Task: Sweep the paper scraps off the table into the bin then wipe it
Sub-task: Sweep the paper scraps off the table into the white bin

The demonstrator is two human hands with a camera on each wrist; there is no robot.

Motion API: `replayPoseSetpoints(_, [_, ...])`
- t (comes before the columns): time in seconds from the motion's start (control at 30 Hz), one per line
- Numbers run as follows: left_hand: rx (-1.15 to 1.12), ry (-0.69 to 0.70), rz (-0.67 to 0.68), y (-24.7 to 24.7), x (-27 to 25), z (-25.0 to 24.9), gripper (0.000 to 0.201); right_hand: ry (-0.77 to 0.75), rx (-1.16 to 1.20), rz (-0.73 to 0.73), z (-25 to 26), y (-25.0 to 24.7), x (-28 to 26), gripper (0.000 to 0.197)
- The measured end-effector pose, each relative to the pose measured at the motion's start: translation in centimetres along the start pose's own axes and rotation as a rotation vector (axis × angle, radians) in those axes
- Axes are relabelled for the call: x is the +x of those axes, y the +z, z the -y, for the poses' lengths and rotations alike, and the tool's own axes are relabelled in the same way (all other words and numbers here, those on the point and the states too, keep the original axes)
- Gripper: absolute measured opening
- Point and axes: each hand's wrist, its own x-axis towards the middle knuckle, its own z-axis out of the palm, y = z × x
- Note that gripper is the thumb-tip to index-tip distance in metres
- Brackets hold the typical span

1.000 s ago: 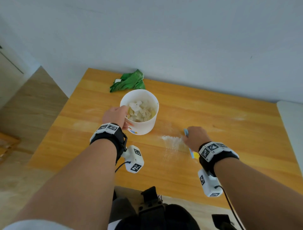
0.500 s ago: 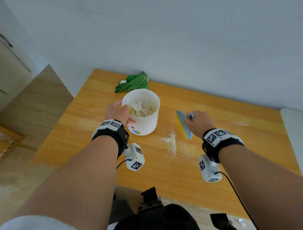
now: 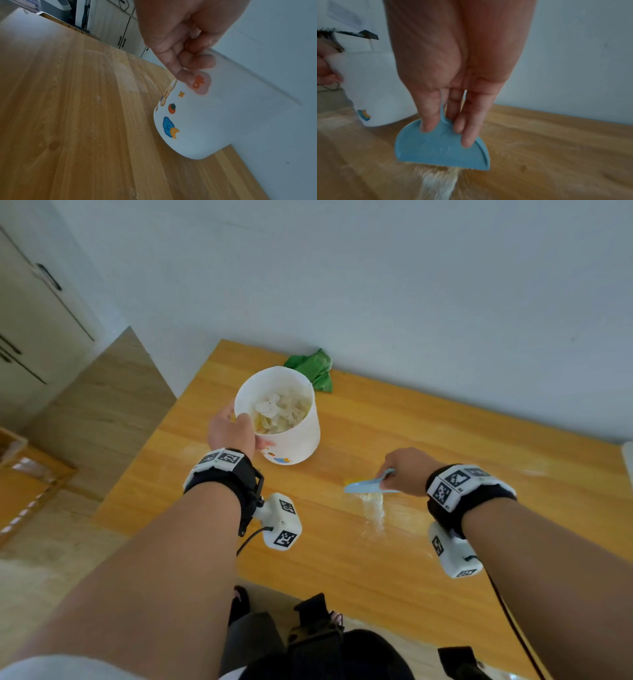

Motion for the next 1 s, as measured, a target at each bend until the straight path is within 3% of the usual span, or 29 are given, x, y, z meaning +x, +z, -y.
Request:
replayPoseSetpoints(0.17, [0.0,-0.041,0.016,0.1,0.1,-0.5,0.053,-0.012,0.065,-0.214,-0.4,-2.4,0.3,0.029])
replayPoseSetpoints(0.27, [0.046,-0.036,0.012,-0.5,-0.1,-0.5,0.053,-0.03,0.035,-0.249,0.5,-1.3,1.6,0.03])
replayPoseSetpoints(0.53, [0.125,-0.029,-0.039,-1.5,0.4,0.5,0.051,-0.113,-0.05,0.039,1.4,0.5,1.9,0.024])
replayPoseSetpoints(0.73, [0.201,0.038,-0.004,0.4,-0.5,0.7,0.049,-0.084,-0.067,0.145,0.8,0.9,-0.1,0.022])
replayPoseSetpoints(0.9, [0.212,0.073,0.031,1.2,-1.3,0.8,0.044,-0.059,0.072,-0.108,-0.3,-1.3,-1.4,0.026])
replayPoseSetpoints(1.0, [0.232,0.087,0.042,1.1,-1.8,0.6,0.044,0.031,-0.004,-0.217,-1.2,-0.9,-1.1,0.028])
